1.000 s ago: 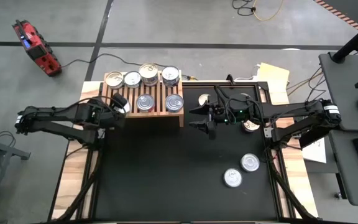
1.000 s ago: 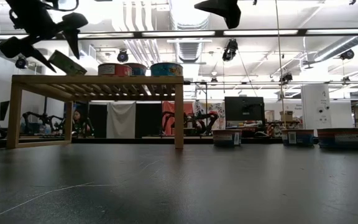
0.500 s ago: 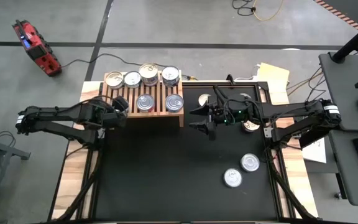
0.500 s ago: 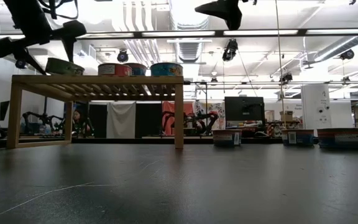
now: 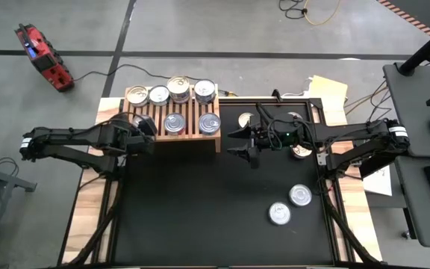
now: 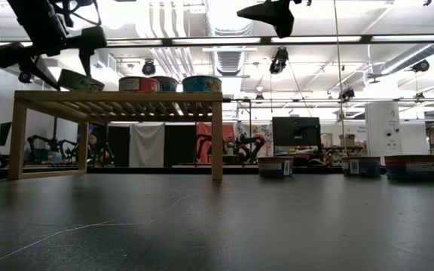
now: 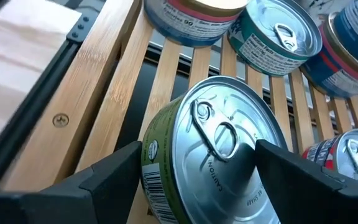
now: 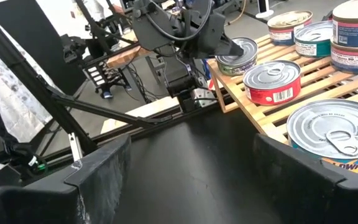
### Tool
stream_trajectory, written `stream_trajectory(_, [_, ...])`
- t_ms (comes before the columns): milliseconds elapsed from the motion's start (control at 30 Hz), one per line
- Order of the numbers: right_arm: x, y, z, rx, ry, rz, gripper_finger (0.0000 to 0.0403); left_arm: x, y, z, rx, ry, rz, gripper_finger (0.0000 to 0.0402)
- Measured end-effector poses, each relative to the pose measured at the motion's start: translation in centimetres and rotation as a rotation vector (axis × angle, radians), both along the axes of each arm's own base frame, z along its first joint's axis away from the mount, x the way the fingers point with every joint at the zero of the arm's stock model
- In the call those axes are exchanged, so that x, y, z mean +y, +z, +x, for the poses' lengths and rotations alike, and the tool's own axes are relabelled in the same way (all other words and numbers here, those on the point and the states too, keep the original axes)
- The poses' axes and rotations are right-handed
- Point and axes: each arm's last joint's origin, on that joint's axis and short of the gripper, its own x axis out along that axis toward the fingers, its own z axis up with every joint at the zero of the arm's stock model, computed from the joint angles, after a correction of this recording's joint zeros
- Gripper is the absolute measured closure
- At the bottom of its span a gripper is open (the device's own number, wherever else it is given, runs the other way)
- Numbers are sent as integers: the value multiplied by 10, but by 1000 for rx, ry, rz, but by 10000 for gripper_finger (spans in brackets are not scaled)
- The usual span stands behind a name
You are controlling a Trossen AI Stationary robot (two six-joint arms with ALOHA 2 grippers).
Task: Stack canned seafood by type on shelf
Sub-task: Put the left green tuna can on the shelf
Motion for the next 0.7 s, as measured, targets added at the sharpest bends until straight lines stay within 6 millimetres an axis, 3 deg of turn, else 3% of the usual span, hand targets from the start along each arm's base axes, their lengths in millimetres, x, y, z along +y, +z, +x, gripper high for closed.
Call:
stream_trajectory(433, [0, 0, 0, 0, 0, 0, 77, 0, 1, -6, 143, -87, 3, 111])
stream_trajectory(700, [0, 0, 0, 1, 0, 3, 78, -1, 42, -3, 144, -240, -6, 111])
